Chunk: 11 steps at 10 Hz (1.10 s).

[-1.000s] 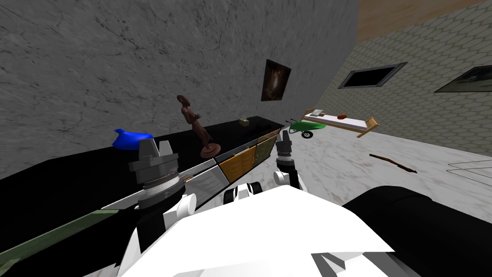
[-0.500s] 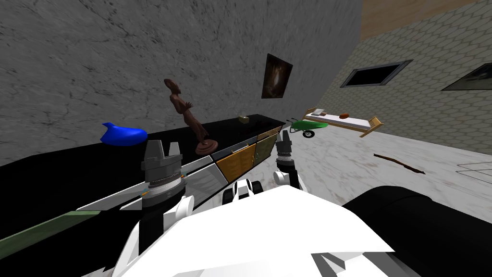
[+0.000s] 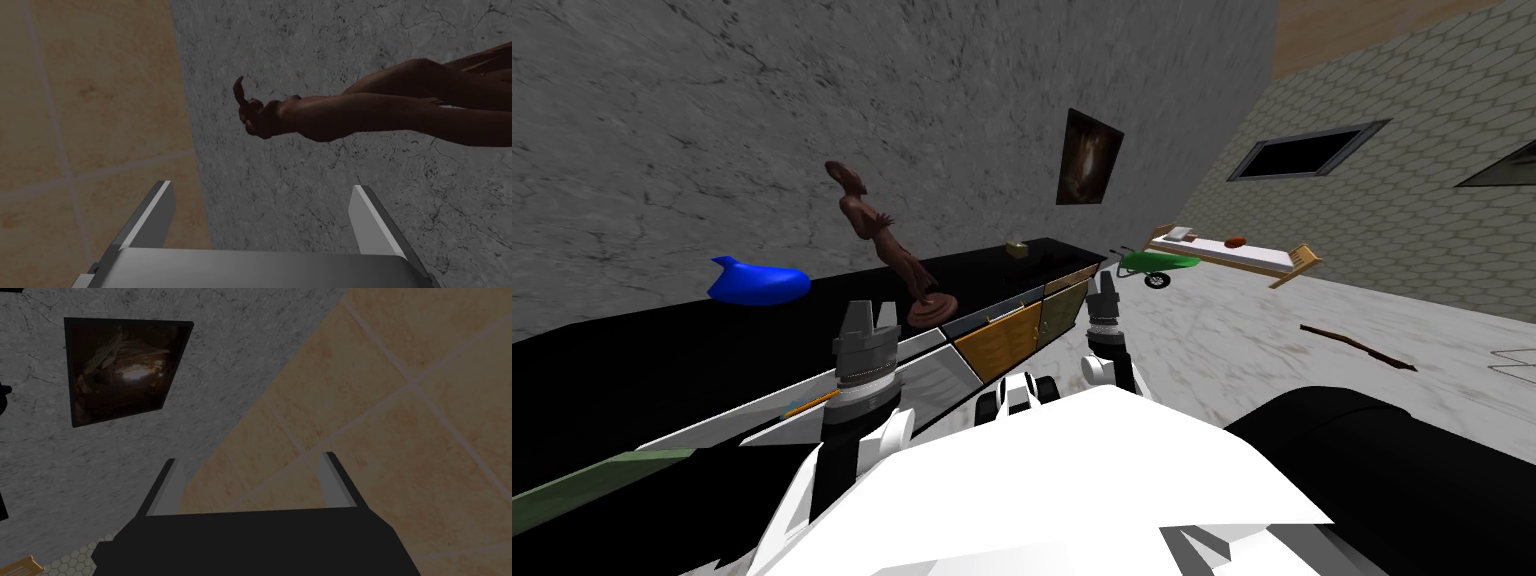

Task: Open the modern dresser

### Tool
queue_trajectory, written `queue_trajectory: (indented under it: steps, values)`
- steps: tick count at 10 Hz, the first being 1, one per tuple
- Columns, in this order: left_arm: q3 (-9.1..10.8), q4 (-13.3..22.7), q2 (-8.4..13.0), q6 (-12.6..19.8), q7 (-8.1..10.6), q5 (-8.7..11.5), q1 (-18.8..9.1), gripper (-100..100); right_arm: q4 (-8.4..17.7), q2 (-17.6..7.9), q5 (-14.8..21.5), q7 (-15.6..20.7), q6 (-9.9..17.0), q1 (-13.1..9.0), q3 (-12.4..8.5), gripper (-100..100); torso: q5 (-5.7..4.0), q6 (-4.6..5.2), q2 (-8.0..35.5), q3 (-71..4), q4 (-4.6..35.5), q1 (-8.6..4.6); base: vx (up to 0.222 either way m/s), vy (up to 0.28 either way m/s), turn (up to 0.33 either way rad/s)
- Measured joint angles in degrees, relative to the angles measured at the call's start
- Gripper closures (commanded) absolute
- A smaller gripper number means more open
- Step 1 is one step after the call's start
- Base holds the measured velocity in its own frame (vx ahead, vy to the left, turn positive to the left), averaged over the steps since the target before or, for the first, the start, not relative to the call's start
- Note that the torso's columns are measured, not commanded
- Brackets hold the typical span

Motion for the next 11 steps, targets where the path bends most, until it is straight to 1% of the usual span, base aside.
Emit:
queue_trajectory:
  steps: [3,5,7,11]
  values:
    - [0.16,4.8,0.7,-3.2,-0.03,0.5,-0.6,-100,0.0,0.0,0.0,0.0,0.0,0.0,0.0,0,-0.01,0.0,0.1,0.0,0.0,-0.04,0.04,-0.104,0.039]
    - [0.77,8.5,1.2,-5.5,0.18,1.1,-1.5,-100,0.0,0.0,0.0,0.0,0.0,0.0,0.0,0,0.01,0.0,0.0,0.0,0.0,0.05,0.052,-0.102,0.048]
    - [0.66,10.9,1.2,-7.5,0.09,1.3,-1.2,-100,0.0,0.0,0.0,0.0,0.0,0.0,0.0,0,0.01,0.01,0.1,0.1,0.0,0.08,0.021,-0.072,0.019]
    - [1.37,16.6,1.5,-11.2,0.41,2.2,-1.8,-100,0.0,0.0,0.0,0.0,0.0,0.0,0.0,0,0.0,0.0,0.0,0.0,0.0,0.0,0.032,-0.083,0.036]
